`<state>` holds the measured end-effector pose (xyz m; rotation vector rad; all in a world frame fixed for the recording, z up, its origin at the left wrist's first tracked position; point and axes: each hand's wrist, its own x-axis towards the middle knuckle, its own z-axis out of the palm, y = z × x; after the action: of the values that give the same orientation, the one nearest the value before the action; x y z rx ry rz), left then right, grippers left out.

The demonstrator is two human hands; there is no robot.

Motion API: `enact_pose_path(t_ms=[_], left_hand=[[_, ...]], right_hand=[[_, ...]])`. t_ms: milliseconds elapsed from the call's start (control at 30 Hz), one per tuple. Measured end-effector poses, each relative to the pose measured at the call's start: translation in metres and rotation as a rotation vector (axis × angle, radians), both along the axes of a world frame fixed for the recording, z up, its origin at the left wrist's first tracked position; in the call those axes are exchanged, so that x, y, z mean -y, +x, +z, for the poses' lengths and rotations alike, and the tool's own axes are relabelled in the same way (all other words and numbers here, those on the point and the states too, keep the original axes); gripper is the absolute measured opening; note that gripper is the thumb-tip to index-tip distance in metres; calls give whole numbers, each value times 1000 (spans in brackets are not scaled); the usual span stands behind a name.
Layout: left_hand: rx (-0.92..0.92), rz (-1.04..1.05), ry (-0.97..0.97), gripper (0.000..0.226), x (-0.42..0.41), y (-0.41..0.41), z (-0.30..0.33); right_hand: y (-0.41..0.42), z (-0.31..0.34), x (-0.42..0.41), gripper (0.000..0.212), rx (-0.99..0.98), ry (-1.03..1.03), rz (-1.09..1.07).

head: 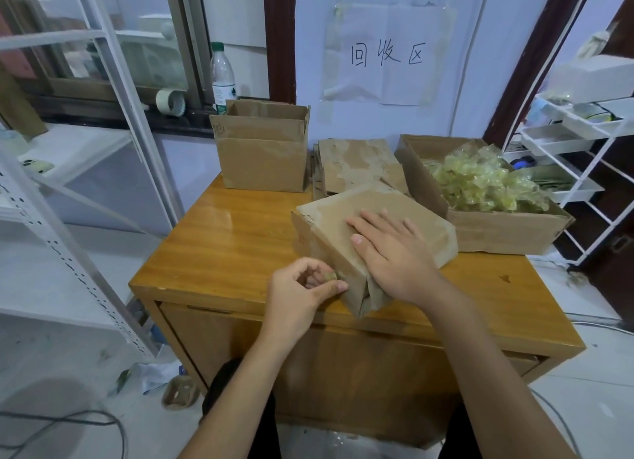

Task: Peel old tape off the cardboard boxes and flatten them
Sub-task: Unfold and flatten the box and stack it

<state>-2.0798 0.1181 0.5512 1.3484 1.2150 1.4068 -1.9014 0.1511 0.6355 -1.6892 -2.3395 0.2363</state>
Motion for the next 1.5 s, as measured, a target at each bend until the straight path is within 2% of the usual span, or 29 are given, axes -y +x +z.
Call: enact_pose_path(t_ms=[167, 333, 433, 600, 733, 867, 1033, 1133, 1200, 1267, 1367, 1433, 1500], left_hand=[[-26, 27, -16, 28, 2, -5, 7], [214, 197, -78, 30, 5, -12, 11], [177, 204, -79, 29, 7, -12, 9], [285, 420, -35, 31, 6, -23, 8], [285, 318, -53, 36, 10, -22, 7], [356, 132, -28, 15, 15, -17, 4], [451, 46, 24, 19, 17, -10, 15], [556, -18, 22, 13, 14, -6, 28], [603, -75, 10, 21, 14, -3, 37], [626, -103, -5, 27, 13, 0, 45], [648, -110, -36, 25, 12, 7, 58], [681, -149, -29, 39, 9, 10, 66], [691, -168, -26, 50, 9, 13, 74]], right_hand=[[2, -1, -2, 50, -9, -8, 13], [2, 0, -2, 50, -21, -9, 8], [3, -1, -4, 50, -21, -8, 11], [3, -1, -2, 50, -30, -18, 12], [3, -1, -3, 49, -40, -13, 9], [3, -1, -2, 49, -37, 0, -2], [3, -3, -4, 48, -45, 23, -4], [3, -9, 0, 42, -214, 144, -5], [4, -14, 8, 33, -400, 312, 41], [4, -18, 19, 24, -497, 467, 78], [-3, -17, 32, 25, -720, 377, 148], [-7, -13, 37, 22, -878, 336, 188], [-8, -11, 40, 21, -927, 384, 189]])
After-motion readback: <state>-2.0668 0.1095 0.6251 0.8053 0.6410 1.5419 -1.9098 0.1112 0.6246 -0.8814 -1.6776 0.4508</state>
